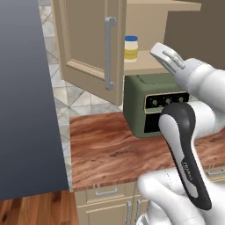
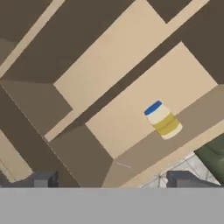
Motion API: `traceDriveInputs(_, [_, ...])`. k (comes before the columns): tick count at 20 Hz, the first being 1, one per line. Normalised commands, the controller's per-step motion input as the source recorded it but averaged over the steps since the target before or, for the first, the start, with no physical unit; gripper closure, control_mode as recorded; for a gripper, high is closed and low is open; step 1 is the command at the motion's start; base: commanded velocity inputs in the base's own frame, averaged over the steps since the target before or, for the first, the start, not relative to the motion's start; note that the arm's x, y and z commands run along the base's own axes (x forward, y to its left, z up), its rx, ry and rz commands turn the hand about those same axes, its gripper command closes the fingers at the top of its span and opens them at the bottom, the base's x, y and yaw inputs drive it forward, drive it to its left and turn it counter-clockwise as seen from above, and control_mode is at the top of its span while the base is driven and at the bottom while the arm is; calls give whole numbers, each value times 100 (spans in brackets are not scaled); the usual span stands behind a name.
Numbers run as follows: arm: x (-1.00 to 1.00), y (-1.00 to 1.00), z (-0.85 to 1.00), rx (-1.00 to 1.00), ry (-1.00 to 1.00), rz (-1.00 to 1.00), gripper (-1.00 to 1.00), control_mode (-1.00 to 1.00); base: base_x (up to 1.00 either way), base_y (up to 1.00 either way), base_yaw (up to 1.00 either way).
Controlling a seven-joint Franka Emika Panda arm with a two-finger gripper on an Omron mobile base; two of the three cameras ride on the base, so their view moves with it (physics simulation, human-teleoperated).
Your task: The dining table condiment station is running low on mayonnaise. Refill the condiment station by opening the cabinet and taking the mayonnaise from the cabinet and placing it on the dining table.
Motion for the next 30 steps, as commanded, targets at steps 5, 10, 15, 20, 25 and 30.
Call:
traceDriveInputs(5, [72,-3,-14,13,24,8,-100,-100,0,0,0])
traceDriveInputs(10, [58,-1,-19,3,16,6,-100,-100,0,0,0])
traceDriveInputs(15, [83,13,-34,12,14,29,-100,-100,0,0,0])
traceDriveInputs(20, [76,21,-32,11,10,32,-100,-100,0,0,0])
traceDriveInputs(25, [38,93,-9,1,4,22,-100,-100,0,0,0])
traceDriveInputs(30, [10,100,-1,0,5,20,-100,-100,0,0,0])
